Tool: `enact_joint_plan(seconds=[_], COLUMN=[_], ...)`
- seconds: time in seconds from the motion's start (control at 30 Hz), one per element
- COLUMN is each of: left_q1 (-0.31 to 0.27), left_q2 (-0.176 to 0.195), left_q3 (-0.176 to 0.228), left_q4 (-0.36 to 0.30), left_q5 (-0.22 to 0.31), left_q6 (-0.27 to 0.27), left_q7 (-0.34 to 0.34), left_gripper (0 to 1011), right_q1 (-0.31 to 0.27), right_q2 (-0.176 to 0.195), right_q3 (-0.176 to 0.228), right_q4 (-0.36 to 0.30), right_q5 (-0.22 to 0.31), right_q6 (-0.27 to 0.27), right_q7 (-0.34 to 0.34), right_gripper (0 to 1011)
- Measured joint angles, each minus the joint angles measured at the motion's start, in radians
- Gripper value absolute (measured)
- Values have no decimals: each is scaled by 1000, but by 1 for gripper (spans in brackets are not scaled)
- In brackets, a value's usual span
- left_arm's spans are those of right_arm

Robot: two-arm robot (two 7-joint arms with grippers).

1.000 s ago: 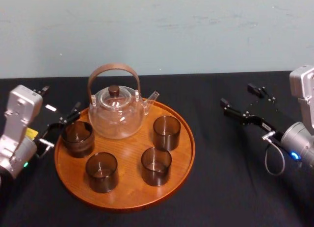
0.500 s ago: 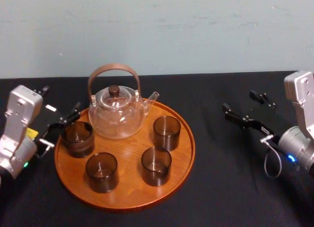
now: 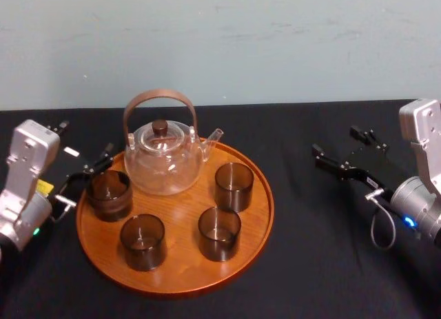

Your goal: Pick up the glass from the table and place it on the tray.

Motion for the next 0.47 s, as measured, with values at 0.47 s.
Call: enact_joint_plan(seconds=[0.47], left_q1=[0], left_q2=[0], left_q3=[0], left_q4=[0], left_q5=[0], left_q6=[0], left_q7=[0], left_gripper=[1001], right_q1=[0], right_q2=[1], right_q3=[-1], right_q4=[-1], right_q5=[2], right_q6=[0], right_q7=[1], right_gripper=[1002])
